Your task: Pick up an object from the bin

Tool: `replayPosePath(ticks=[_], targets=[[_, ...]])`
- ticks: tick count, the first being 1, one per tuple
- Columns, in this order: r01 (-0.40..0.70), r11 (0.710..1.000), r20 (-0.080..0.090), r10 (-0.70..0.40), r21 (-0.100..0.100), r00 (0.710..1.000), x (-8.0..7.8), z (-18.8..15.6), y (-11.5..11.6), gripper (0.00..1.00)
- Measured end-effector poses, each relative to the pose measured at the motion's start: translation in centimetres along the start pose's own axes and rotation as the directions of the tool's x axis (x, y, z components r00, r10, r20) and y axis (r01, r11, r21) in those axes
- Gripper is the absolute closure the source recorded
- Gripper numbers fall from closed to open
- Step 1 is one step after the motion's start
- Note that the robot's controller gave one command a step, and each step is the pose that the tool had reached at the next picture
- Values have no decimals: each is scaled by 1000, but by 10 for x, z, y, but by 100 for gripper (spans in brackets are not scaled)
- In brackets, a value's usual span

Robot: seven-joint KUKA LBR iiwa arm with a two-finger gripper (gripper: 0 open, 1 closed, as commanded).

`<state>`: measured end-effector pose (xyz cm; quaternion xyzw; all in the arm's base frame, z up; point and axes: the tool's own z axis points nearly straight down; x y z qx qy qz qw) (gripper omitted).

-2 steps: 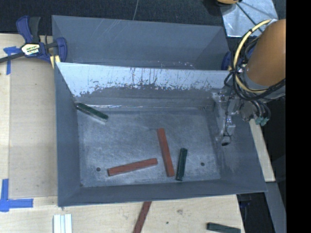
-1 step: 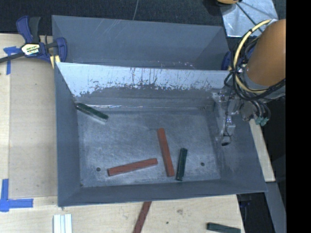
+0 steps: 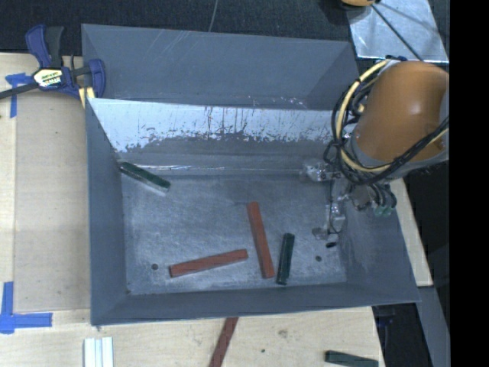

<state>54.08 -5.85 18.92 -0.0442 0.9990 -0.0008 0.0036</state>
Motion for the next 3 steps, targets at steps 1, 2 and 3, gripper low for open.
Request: replayPosePath(ticks=[1,2,3], targets=[[204,979,1,-204,0,979,-5,65,9,0],[195,981,-9,-195,-5,981,12,93,34,0],[113,994,-5,-113,-4,994,15,103,40,0]])
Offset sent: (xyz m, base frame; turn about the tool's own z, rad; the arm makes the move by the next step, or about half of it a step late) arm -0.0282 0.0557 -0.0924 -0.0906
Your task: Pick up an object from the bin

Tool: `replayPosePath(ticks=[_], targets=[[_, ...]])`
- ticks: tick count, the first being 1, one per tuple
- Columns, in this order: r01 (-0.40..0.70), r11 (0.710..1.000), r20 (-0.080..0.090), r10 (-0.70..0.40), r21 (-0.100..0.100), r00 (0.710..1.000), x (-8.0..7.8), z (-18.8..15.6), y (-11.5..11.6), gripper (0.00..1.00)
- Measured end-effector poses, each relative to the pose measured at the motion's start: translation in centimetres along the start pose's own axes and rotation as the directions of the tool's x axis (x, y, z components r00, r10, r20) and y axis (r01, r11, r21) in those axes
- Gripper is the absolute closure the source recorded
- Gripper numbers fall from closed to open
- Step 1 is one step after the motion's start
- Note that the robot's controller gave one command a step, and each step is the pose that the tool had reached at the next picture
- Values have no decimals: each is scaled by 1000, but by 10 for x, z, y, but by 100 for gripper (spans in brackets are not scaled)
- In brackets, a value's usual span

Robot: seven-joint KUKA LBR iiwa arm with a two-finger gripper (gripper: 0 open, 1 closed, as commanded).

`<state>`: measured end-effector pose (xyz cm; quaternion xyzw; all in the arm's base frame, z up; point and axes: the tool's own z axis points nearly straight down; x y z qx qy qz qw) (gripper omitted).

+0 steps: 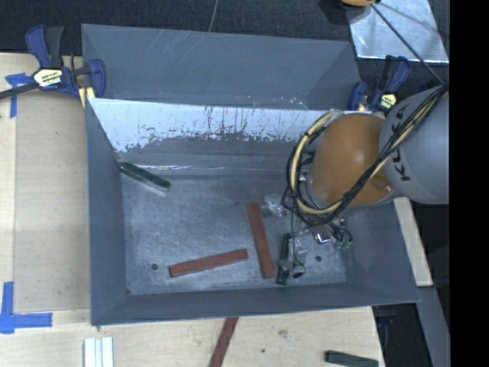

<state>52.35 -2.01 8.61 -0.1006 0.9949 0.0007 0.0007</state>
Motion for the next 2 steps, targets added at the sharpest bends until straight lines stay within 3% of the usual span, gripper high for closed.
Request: replayPosePath(ticks=[1,2], targets=[[303,953,-2,-303,3,953,-5,1,37,0],[330,944,1,-330,1,944,6,8,64,0]])
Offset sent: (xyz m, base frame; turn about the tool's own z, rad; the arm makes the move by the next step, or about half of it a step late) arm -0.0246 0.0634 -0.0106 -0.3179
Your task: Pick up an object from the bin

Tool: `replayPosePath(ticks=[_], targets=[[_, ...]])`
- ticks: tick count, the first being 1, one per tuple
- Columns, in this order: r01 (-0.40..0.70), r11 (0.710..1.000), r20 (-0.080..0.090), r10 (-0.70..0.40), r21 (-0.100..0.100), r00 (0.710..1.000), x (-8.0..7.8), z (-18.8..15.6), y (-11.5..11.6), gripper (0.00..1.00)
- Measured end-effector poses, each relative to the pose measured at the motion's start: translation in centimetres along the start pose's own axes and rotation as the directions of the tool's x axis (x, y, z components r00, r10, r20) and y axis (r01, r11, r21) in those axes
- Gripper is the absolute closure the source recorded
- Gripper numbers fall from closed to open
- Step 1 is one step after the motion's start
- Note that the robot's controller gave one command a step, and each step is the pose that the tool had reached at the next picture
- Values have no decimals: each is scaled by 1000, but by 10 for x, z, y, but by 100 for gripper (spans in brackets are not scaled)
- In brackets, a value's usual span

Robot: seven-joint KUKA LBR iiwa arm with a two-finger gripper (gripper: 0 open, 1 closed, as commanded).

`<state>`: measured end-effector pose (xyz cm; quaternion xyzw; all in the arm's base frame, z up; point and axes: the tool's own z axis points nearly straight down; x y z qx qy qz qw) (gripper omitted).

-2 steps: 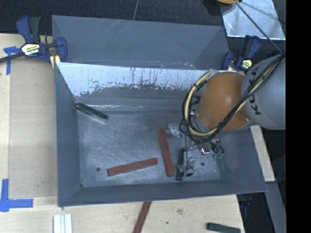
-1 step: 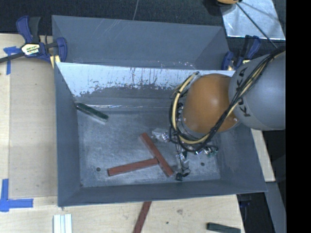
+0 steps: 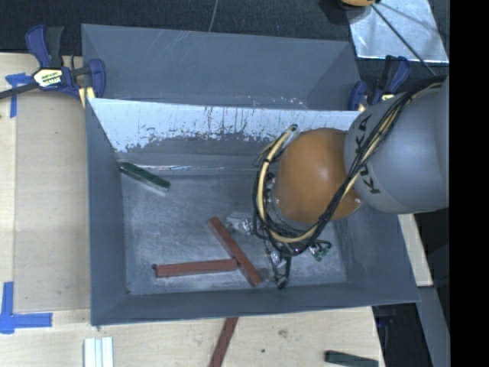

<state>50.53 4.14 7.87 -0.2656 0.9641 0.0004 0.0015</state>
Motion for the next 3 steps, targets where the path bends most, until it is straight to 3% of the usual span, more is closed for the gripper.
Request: replayPosePath(ticks=[1,2,3], targets=[[-183,983,2,183,1,983,-24,-7,51,100],[-182,983,2,182,1,983,-24,-7,51,0],[-181,983,2,181,1,983,-24,-7,51,0]])
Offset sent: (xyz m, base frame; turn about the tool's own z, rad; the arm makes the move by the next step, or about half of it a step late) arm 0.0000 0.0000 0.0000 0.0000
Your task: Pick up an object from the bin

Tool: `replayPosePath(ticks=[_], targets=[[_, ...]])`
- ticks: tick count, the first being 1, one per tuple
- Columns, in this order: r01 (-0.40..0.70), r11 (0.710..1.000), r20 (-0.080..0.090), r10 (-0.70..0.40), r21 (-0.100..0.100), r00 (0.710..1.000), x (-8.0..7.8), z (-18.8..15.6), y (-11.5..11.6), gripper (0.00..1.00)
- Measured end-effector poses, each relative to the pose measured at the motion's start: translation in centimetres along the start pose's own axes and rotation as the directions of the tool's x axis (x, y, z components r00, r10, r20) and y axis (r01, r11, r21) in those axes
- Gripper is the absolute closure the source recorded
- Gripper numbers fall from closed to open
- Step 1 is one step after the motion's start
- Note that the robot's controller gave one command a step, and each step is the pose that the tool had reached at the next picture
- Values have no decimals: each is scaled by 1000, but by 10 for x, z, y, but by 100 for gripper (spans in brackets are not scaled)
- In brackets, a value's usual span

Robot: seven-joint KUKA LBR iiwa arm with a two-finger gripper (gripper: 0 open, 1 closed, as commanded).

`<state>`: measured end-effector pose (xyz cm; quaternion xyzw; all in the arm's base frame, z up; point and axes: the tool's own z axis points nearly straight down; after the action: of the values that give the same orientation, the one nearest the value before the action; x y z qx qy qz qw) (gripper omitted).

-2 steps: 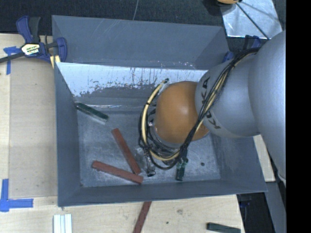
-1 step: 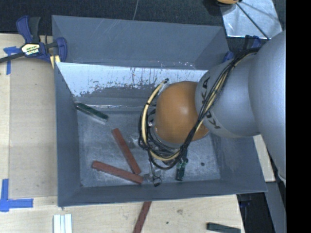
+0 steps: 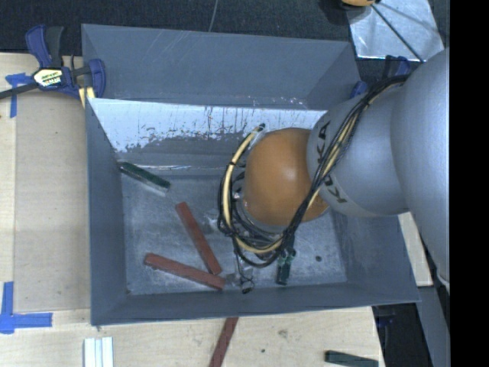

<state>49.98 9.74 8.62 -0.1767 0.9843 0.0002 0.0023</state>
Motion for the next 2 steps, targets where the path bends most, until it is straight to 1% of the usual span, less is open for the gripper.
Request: replayPosePath(ticks=[1,2], targets=[[55,998,0,-55,2,998,-9,4,12,0],[118,993,-2,-118,2,993,-16,14,67,0]])
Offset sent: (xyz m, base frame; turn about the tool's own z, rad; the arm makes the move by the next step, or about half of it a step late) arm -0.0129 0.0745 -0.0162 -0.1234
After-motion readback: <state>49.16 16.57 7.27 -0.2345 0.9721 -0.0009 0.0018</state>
